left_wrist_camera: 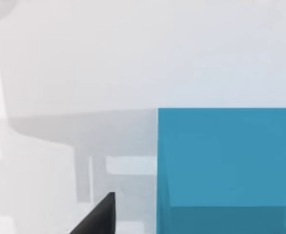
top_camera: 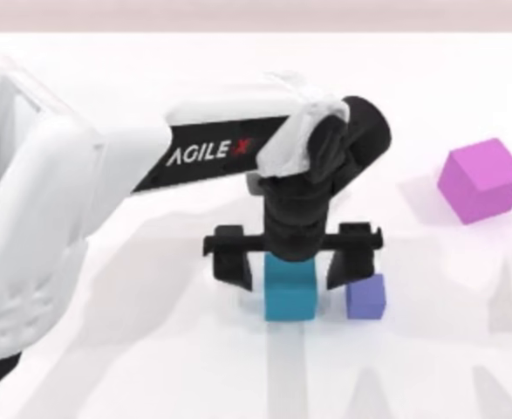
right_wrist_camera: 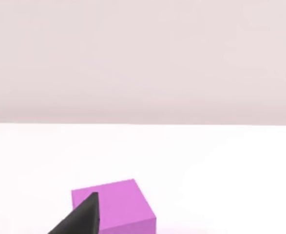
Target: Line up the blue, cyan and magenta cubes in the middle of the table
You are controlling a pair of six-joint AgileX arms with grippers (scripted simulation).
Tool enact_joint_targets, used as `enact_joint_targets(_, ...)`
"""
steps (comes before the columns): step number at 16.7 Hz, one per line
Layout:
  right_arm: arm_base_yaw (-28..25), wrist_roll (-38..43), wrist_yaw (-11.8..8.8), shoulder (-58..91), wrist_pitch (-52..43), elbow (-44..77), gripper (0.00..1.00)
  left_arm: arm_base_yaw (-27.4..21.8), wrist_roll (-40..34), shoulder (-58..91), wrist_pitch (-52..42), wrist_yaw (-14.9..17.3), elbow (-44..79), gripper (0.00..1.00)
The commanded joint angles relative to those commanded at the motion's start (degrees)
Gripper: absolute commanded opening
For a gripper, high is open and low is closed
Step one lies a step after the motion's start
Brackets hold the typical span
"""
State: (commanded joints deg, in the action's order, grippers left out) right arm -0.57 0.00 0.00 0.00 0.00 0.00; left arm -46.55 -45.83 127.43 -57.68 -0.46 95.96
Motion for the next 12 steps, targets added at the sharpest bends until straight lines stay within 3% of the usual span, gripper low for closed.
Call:
enact_joint_targets(8, 0.0, 0.0, 0.0, 0.0, 0.0, 0.0, 1.0, 0.0, 0.0, -0.2, -1.0, 0.0, 0.9, 1.0)
enact_joint_targets(12, 0.0, 0.0, 0.0, 0.0, 0.0, 0.0, 1.0, 0.7, -0.3, -1.9, -9.5, 0.0, 6.9, 1.0)
